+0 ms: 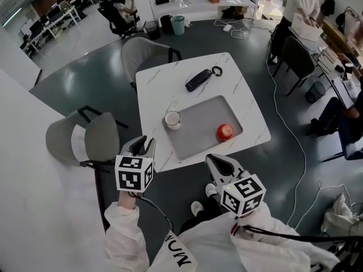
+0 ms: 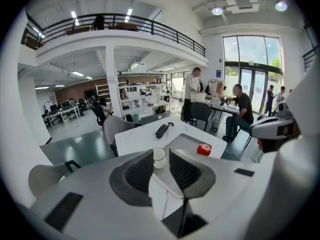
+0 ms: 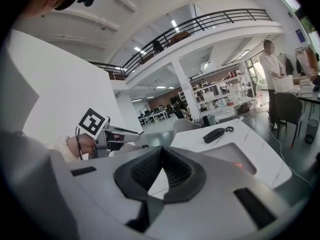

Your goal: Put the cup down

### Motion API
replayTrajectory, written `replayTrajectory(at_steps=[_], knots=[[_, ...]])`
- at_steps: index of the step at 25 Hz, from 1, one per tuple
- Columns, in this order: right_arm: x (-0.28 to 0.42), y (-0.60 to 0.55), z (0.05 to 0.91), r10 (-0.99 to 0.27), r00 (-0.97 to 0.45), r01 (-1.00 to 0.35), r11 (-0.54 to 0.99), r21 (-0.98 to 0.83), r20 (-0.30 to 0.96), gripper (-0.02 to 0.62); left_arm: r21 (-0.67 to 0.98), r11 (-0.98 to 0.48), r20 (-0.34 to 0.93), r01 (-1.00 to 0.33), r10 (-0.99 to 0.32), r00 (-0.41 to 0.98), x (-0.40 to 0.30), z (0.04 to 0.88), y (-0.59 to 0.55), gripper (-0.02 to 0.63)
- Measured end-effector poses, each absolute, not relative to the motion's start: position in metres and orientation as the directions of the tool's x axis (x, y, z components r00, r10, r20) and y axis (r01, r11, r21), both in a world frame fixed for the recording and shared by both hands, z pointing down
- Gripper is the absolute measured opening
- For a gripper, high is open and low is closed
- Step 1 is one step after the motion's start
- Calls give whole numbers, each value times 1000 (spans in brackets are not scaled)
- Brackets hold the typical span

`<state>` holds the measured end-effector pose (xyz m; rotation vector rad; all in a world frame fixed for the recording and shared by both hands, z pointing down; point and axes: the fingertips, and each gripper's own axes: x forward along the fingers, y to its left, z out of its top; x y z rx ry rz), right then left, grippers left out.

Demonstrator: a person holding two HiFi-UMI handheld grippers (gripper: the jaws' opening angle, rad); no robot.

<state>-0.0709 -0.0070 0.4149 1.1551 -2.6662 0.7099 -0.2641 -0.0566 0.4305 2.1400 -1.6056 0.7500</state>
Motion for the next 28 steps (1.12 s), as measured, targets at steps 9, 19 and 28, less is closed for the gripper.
replayTrajectory(at_steps=[9, 19, 28], knots=[[-83, 35, 390, -646, -716, -697, 639, -324, 266, 5, -53, -213, 459, -976, -873, 166, -259, 381, 17, 104], [-84, 61, 377, -636, -731, -681, 663, -311, 247, 5, -52, -142, 365, -989, -924, 113, -248, 366, 74, 72], [-71, 62, 378, -624, -750, -660, 681, -319, 218, 5, 28, -99, 336, -995, -936, 102, -220, 384, 100, 34]])
